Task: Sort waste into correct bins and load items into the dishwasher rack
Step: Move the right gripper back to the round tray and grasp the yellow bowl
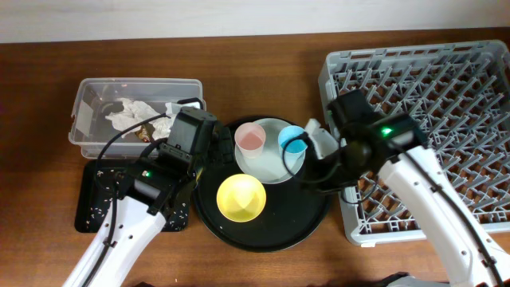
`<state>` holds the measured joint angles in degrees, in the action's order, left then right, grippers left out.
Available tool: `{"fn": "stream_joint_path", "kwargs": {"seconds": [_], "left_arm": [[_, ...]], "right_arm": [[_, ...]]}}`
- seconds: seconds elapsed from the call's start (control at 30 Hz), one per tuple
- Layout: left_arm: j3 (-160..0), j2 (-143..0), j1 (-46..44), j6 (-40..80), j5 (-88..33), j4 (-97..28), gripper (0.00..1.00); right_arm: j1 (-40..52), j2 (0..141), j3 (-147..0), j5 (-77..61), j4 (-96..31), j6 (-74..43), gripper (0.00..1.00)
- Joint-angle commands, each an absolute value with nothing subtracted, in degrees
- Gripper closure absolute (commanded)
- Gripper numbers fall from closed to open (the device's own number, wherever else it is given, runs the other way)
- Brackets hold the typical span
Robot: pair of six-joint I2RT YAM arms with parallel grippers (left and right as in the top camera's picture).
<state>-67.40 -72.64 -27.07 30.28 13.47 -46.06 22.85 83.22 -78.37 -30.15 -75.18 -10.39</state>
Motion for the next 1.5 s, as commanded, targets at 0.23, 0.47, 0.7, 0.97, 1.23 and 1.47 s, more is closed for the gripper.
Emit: {"fn": "stream_joint_path", "kwargs": {"seconds": [0.23,0.47,0.7,0.97,1.23,1.47], "left_arm": [[-68.3,-72.4,-26.8,30.6,13.3,-46.0,0.01],[-68.3,-72.4,-26.8,30.6,13.3,-46.0,0.01],[-68.3,-72.4,-26.8,30.6,13.3,-46.0,0.01],[-68.3,-72.4,-26.8,30.6,13.2,-46.0,0.01],[-68.3,-72.4,-26.8,30.6,13.3,-46.0,0.01],[-68.3,-72.4,-26.8,30.6,13.3,-46.0,0.01]], "right_arm": [[32.2,83.0,-78.7,-7.3,-69.6,-26.7,0.90],[36.1,83.1,-77.6,-13.0,-70.4,-23.3,0.87],[46.6,83.1,-72.4,-4.4,-67.1,-22.7,0.82],[53.1,82.6,-63.4,-7.3,-50.2,-11.0,0.35],[53.9,84.1,-62.9,-11.6,-43.4,-7.0,0.52],[59.5,89.1,-61.6,-8.5,-35.5,-4.7,0.44]]}}
